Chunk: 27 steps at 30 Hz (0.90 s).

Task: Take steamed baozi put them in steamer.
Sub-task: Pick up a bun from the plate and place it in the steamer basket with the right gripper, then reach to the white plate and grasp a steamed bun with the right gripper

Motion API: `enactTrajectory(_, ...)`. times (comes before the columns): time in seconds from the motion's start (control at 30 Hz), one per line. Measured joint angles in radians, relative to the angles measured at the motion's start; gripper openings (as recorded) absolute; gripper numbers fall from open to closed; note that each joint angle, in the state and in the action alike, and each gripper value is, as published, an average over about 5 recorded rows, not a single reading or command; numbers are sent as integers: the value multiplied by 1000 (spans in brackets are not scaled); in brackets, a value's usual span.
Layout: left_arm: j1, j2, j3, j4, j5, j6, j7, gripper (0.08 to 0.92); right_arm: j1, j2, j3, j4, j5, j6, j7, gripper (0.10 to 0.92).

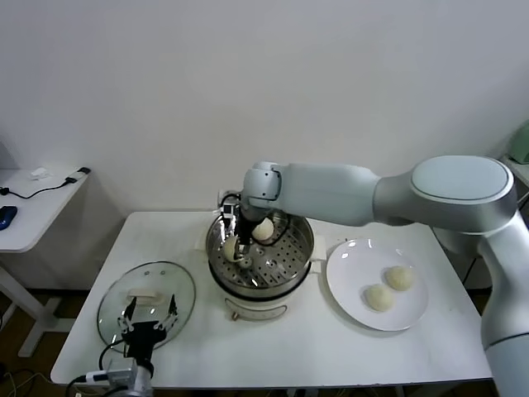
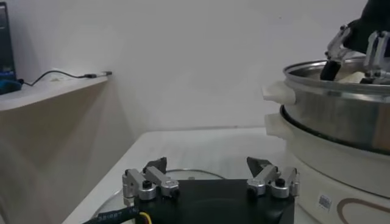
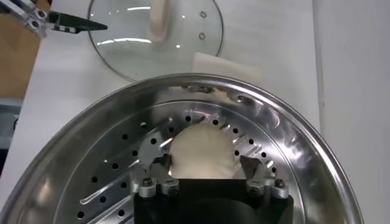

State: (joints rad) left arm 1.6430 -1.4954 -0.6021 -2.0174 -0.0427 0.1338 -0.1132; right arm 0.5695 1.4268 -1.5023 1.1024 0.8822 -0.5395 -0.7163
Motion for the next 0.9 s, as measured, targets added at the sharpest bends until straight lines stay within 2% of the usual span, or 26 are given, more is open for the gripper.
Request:
enactTrajectory(0.27, -2, -1, 1, 0, 0, 3, 0, 823, 122, -100, -15, 48, -38, 115, -138, 823)
enactTrajectory(0.53, -11, -1, -6, 4, 0, 2, 0, 823, 273, -333, -101, 143, -98, 227, -277, 823)
enactTrajectory(0.9, -17, -1, -14, 16, 3, 1, 4, 823, 230, -648, -168, 276, -267, 257, -309, 823)
